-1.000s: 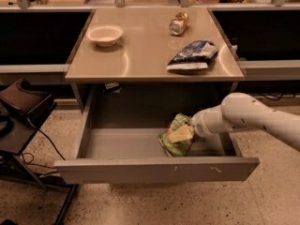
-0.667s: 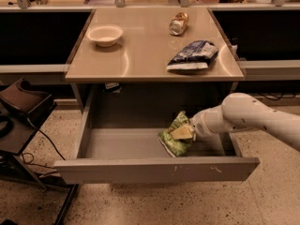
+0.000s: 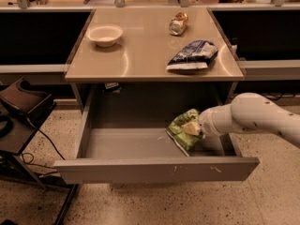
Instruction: Pick green jalapeno chip bag from top drawer and place on counter
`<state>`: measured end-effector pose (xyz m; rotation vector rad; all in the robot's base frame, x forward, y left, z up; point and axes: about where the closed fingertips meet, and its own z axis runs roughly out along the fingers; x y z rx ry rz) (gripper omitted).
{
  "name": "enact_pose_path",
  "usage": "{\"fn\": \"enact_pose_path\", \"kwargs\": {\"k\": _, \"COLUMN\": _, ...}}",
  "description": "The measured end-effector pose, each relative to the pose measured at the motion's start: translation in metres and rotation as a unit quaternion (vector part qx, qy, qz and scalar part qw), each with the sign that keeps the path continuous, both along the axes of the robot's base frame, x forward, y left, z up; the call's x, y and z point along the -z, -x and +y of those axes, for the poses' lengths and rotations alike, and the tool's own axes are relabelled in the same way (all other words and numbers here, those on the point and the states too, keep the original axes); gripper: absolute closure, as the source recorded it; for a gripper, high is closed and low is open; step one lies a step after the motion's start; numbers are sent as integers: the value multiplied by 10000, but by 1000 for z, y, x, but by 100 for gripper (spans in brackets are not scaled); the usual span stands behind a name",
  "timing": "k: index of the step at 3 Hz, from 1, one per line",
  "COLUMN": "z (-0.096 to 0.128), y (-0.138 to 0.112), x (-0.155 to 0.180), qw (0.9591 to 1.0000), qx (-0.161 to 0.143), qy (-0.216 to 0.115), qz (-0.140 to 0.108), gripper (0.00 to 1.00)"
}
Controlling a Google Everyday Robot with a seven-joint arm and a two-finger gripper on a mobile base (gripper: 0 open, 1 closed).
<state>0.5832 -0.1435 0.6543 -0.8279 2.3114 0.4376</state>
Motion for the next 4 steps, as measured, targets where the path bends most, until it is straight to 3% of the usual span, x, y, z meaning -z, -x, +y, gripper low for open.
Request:
{"fn": "enact_pose_path", "kwargs": {"k": 1, "z": -20, "y": 28, "x": -76, "qw": 9973, "qx": 274, "qy": 53, "qz": -673, "gripper": 100}}
{"fn": "enact_pose_path", "kwargs": {"k": 2, "z": -44, "y": 65, "x": -176, "qw": 9890, "qx": 565, "qy": 184, "qz": -1354, "gripper": 100}}
{"fn": "enact_pose_path", "kwargs": {"k": 3, "z": -51, "y": 82, "x": -277, "qw": 9784, "qx": 700, "qy": 291, "qz": -1923, "gripper": 100}}
{"fn": "enact_pose_path", "kwargs": {"k": 4, "z": -50, "y": 82, "x": -277, "qw": 9784, "qx": 698, "qy": 291, "qz": -1925, "gripper": 100}}
